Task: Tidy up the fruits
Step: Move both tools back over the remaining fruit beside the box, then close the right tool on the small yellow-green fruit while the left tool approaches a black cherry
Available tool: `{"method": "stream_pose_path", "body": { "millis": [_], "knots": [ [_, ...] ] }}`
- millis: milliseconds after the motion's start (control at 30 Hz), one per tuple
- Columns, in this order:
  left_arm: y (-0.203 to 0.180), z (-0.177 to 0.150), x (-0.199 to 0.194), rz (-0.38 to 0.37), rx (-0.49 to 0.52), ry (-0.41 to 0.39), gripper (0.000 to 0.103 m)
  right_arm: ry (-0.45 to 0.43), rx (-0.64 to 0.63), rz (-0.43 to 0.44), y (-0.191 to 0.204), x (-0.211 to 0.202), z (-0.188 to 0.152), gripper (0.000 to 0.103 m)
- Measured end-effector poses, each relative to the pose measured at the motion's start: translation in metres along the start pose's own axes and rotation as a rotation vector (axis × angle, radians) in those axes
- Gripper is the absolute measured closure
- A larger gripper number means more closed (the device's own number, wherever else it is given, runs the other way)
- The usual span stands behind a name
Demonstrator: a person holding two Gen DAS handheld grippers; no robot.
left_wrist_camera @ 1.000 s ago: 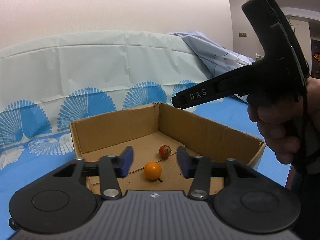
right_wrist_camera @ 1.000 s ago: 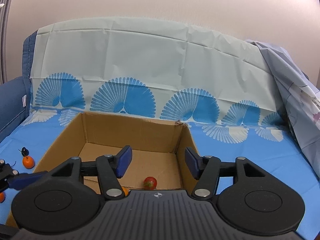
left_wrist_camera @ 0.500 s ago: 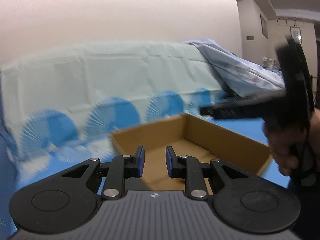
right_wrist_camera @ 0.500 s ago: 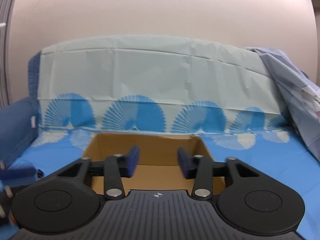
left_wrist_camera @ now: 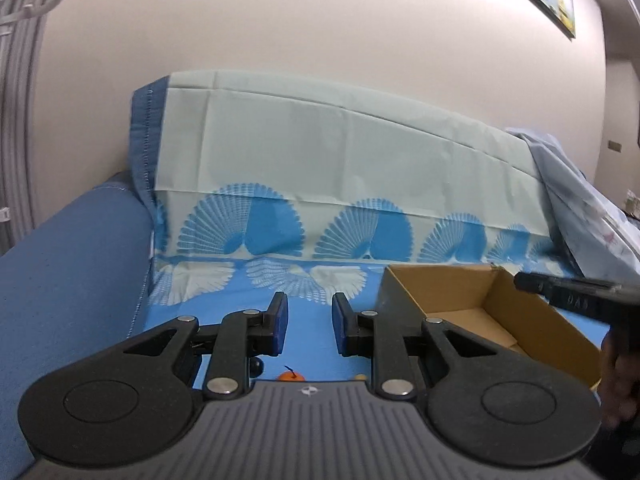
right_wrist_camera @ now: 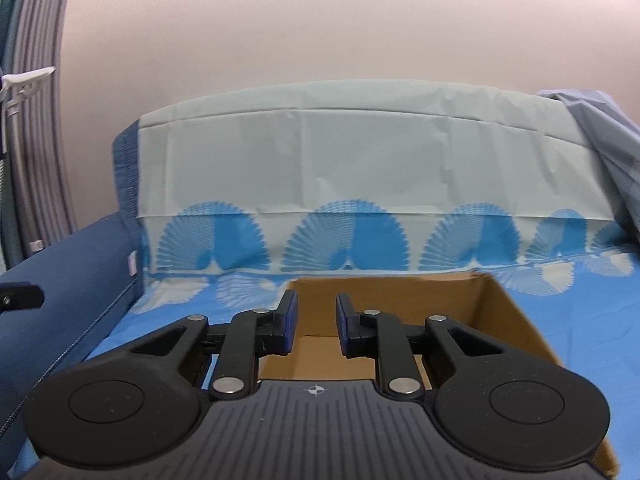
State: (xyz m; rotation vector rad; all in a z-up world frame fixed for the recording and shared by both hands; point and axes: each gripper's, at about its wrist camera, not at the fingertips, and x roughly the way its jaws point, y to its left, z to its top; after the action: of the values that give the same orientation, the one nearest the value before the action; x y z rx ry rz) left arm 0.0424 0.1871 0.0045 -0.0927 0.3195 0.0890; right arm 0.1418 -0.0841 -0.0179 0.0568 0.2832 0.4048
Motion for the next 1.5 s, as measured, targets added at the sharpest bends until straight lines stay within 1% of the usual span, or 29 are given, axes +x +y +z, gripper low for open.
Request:
{"method": "stream_pose_path", "body": {
  "millis": [100,133,200,233,367,433,467,500,567,633,700,767,833,900,933,967,1100,1167,1300,1400,1433,1467,1500],
  "knots": [
    [-0.002,0.004,-0.003,0.002,0.019,0.000,0.070,-0.007,-0.026,0.018,0.020,0.001,-0.003,0.081],
    [-0.002,0.003,-0.005,0.008,0.027,0.000,0.070,-0.005,-0.030,0.027,0.026,0.002,-0.004,0.082],
    [0.000,0.003,-0.010,0.019,0.034,-0.009,0.070,-0.003,-0.043,0.051,0.039,0.003,-0.007,0.086],
    [0.002,0.002,-0.012,0.028,0.032,-0.015,0.070,-0.001,-0.048,0.064,0.044,0.003,-0.008,0.089],
    [0.012,-0.001,-0.027,0.069,-0.019,-0.053,0.068,0.022,-0.107,0.100,0.073,0.007,-0.018,0.089],
    [0.016,-0.003,-0.035,0.090,-0.034,-0.082,0.063,0.039,-0.155,0.110,0.089,0.011,-0.025,0.089],
    [0.019,-0.006,-0.038,0.103,-0.037,-0.096,0.056,0.050,-0.179,0.118,0.097,0.013,-0.029,0.088],
    [0.021,-0.010,-0.038,0.117,-0.034,-0.098,0.051,0.063,-0.203,0.124,0.106,0.016,-0.033,0.087],
    [0.028,-0.024,-0.031,0.175,-0.021,-0.064,0.051,0.081,-0.232,0.119,0.121,0.022,-0.042,0.082],
    [0.038,-0.032,-0.026,0.206,-0.047,-0.043,0.051,0.114,-0.231,0.112,0.133,0.030,-0.050,0.082],
    [0.047,-0.036,-0.019,0.217,-0.075,-0.021,0.052,0.146,-0.253,0.076,0.146,0.041,-0.059,0.082],
    [0.051,-0.040,-0.011,0.224,-0.066,0.009,0.052,0.175,-0.285,0.026,0.157,0.055,-0.067,0.078],
    [0.052,-0.043,-0.003,0.228,-0.052,0.037,0.052,0.191,-0.293,-0.027,0.163,0.069,-0.073,0.077],
    [0.053,-0.045,0.005,0.230,-0.042,0.056,0.052,0.213,-0.294,-0.086,0.165,0.086,-0.079,0.075],
    [0.052,-0.046,0.010,0.232,-0.033,0.064,0.052,0.226,-0.289,-0.114,0.164,0.095,-0.083,0.070],
    [0.051,-0.047,0.015,0.233,-0.022,0.074,0.052,0.239,-0.277,-0.145,0.163,0.104,-0.086,0.067],
    [0.046,-0.051,0.029,0.237,0.027,0.111,0.052,0.286,-0.295,-0.242,0.164,0.145,-0.101,0.067],
    [0.045,-0.053,0.033,0.234,0.043,0.120,0.052,0.306,-0.299,-0.277,0.163,0.162,-0.107,0.065],
    [0.050,-0.054,0.038,0.238,0.027,0.137,0.052,0.365,-0.295,-0.315,0.160,0.190,-0.118,0.065],
    [0.053,-0.053,0.041,0.244,0.018,0.149,0.052,0.401,-0.305,-0.316,0.158,0.205,-0.127,0.067],
    [0.053,-0.054,0.042,0.244,0.019,0.150,0.052,0.396,-0.308,-0.317,0.158,0.205,-0.128,0.068],
    [0.053,-0.054,0.042,0.244,0.022,0.151,0.052,0.393,-0.306,-0.316,0.158,0.205,-0.128,0.076],
    [0.053,-0.054,0.042,0.244,0.024,0.151,0.052,0.395,-0.305,-0.308,0.158,0.205,-0.128,0.078]
  ]
}}
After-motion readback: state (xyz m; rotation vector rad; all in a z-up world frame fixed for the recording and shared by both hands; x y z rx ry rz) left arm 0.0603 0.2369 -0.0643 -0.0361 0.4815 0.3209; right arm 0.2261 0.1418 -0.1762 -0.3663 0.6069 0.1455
